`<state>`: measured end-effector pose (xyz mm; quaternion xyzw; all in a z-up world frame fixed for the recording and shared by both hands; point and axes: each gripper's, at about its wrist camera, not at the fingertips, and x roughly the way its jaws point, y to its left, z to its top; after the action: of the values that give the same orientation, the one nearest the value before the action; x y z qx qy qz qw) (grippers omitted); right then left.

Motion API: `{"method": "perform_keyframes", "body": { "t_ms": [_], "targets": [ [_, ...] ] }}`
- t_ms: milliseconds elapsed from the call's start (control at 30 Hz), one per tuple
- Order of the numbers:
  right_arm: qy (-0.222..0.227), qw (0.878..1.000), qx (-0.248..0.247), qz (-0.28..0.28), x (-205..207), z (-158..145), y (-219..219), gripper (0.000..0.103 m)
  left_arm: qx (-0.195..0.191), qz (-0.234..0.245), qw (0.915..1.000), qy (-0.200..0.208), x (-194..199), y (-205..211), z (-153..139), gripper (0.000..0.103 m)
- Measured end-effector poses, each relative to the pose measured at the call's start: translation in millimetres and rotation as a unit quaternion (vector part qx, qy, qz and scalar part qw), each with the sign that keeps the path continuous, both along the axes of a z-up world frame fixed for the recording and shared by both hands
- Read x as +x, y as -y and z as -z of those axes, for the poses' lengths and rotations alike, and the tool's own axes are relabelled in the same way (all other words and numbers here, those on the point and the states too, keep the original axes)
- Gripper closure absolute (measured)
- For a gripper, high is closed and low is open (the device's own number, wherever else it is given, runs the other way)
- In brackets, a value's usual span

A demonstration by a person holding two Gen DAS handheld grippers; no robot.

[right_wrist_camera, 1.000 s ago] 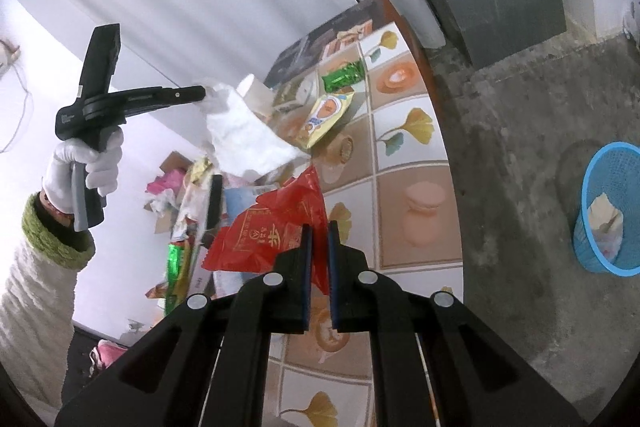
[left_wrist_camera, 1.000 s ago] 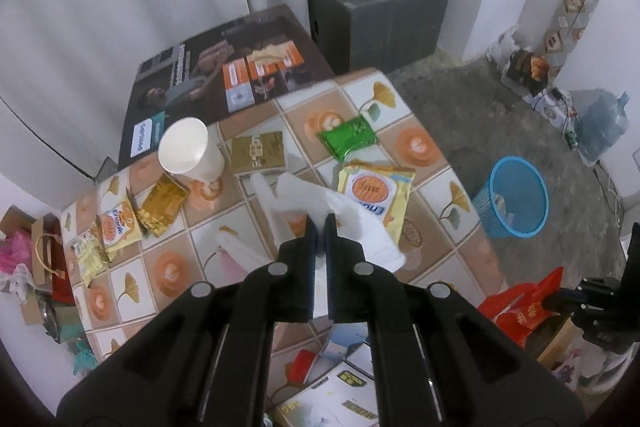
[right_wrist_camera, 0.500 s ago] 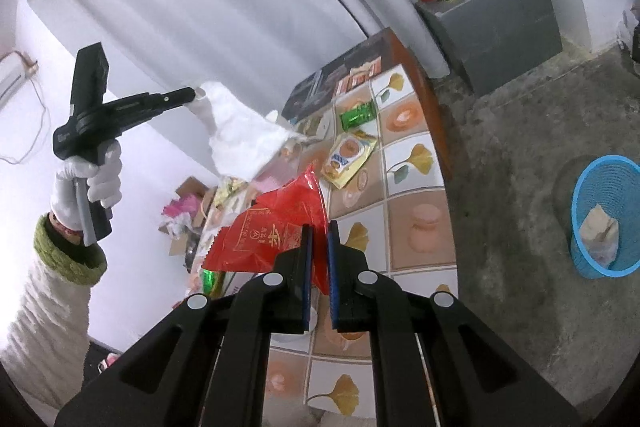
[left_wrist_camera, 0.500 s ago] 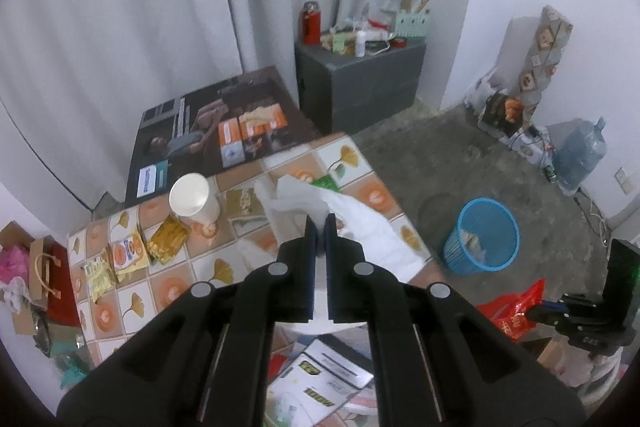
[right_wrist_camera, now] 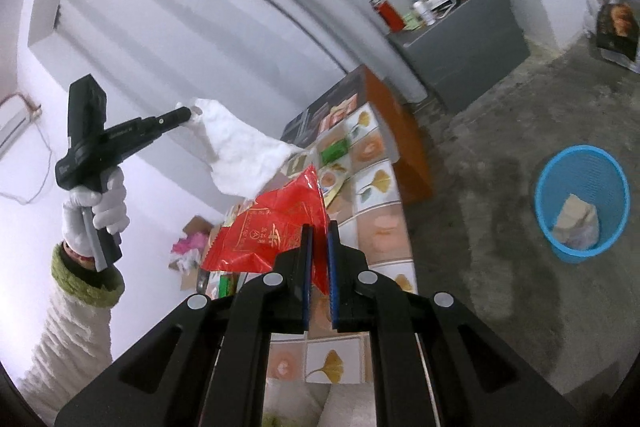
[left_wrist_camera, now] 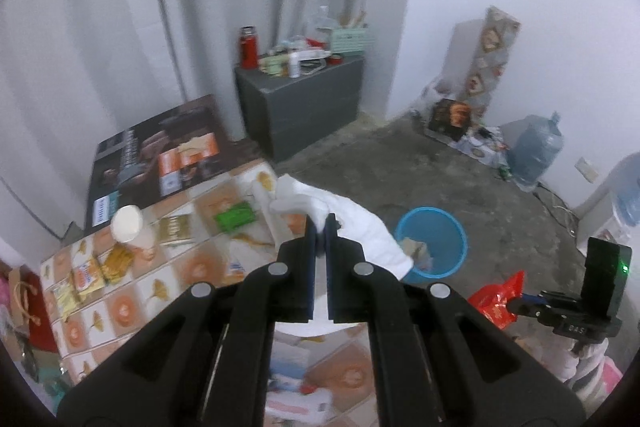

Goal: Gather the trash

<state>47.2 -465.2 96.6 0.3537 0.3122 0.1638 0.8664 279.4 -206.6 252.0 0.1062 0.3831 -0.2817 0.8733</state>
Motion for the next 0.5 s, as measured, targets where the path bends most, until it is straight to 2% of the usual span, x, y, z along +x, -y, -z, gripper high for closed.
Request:
{"method": "perform_keyframes", "body": {
  "t_ms": [300, 500],
  "targets": [
    [-0.013, 0.998, -0.001, 0.056, -36.7, 7.7, 43.1, 0.096, -0.004, 0.063, 0.9979, -0.017, -21.5, 74.4, 14.9, 0.1],
    [-0.02, 0.998, 0.004, 0.06, -44.5, 15.9, 47.7, 0.096, 0.008, 0.064, 0.9976, -0.026, -23.9, 75.7, 24.2, 0.1]
  ]
}}
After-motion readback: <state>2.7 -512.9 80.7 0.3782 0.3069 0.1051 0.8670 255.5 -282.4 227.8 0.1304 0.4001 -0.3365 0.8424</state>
